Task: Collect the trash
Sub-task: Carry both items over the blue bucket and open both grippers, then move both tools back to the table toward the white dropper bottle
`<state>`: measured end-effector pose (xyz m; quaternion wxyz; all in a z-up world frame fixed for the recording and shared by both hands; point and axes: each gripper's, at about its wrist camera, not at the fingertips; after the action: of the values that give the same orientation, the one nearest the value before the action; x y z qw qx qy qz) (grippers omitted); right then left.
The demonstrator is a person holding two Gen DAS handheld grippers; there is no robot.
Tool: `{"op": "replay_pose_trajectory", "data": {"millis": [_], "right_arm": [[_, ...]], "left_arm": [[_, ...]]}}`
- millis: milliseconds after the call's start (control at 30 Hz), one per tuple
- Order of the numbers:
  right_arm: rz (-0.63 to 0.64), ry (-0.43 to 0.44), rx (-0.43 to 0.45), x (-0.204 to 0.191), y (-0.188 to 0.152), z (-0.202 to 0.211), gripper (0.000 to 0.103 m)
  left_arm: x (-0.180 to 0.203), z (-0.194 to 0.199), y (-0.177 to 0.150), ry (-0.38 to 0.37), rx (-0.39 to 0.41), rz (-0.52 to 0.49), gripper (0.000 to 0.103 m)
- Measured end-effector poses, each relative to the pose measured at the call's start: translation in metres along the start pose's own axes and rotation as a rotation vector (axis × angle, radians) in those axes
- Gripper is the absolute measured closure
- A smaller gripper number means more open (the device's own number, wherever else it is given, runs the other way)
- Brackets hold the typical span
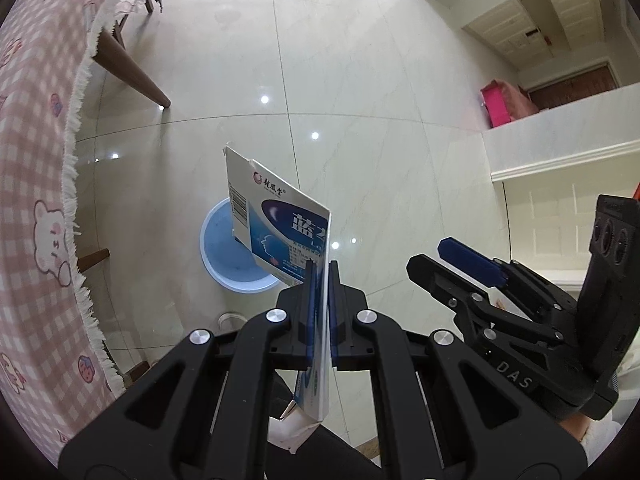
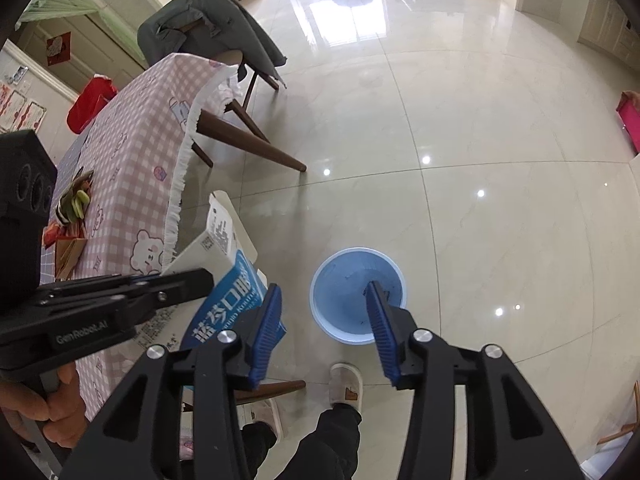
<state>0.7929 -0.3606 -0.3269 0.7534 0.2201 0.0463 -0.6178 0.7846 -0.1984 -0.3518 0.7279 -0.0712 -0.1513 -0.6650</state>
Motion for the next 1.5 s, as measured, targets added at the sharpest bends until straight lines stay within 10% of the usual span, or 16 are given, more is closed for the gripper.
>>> {"op": "replay_pose_trajectory", "data": {"millis": [300,367,433,933,1500], "right_arm": [[-0.048,-0.003,0.018,0.018,0.002,0.007,0.057],[-0.06,-0.003,0.017,0.021,0.001,0.009,0.057],[-0.069,-0.005,0.015,0.023,0.001,0.009,0.057],[0.02,0.021,0.013,-0.022,0.01,0.016,0.056],[0.355,0.159,-0.063,-0.255,-0.013,-0.022,0.051]], "left_arm": [[0.01,-0.014,0.015,0.017,-0.058,-0.026,0.096],[0.009,-0.017,0.018,0.034,-0.081,-0.021,0.08],[0.005,-0.013,0.018,0.054,-0.063,-0.006,0.042],[-0.028,0.04,-0.005,0.073,0.03,0.054,0.042],[-0.226,0.189,-0.129,0.243,0.308,0.329,0.042]]}}
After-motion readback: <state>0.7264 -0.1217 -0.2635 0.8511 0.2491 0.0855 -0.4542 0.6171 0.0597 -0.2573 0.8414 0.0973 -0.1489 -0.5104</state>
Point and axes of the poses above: each gripper's, at about its wrist camera, not at the fingertips, and z roughly against the way its jaws point, x to its right, y to its top, and after that the axes turned 6 degrees about y, right-handed
